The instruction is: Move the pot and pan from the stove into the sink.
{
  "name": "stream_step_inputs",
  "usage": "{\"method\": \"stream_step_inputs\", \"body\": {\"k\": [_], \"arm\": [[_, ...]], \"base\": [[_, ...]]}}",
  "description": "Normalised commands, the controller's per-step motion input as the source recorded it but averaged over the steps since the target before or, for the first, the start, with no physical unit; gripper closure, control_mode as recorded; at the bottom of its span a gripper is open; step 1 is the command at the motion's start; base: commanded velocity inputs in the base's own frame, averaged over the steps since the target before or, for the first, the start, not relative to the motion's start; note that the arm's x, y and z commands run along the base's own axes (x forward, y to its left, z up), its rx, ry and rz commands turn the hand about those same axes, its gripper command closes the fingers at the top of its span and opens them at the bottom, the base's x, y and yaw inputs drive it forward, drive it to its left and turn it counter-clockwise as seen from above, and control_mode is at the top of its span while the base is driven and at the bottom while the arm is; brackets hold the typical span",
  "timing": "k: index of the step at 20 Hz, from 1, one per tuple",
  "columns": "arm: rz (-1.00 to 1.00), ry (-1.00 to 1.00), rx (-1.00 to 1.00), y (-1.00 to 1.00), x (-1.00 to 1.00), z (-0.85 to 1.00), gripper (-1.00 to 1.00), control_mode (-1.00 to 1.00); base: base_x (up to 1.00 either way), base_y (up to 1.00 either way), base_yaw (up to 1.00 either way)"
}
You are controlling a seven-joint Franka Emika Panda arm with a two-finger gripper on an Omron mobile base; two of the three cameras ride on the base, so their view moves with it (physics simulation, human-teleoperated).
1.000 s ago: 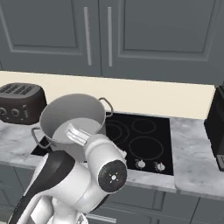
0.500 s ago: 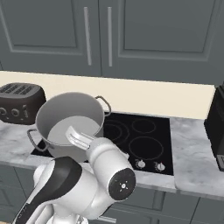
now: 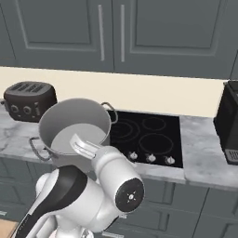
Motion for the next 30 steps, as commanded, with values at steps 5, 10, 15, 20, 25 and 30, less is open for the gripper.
{"method": "stream_step_inputs", "body": {"k": [5,10,15,20,25,30], "arm": [[0.00,0.00,0.00,0.00,0.00,0.00,1.00,1.00],[0.00,0.00,0.00,0.00,0.00,0.00,1.00,1.00],[0.00,0.00,0.00,0.00,0.00,0.00,1.00,1.00],[0.00,0.00,0.00,0.00,0.00,0.00,1.00,1.00],[0.00,0.00,0.00,0.00,0.00,0.00,1.00,1.00],[0.00,0.00,0.00,0.00,0.00,0.00,1.00,1.00]], "base": [[-0.76,0.00,0.00],[-0.25,0.00,0.00],[-0.07,-0.14,-0.13],[-0.01,-0.22,-0.41],[0.00,-0.11,-0.47],[0.00,-0.06,-0.48]]}}
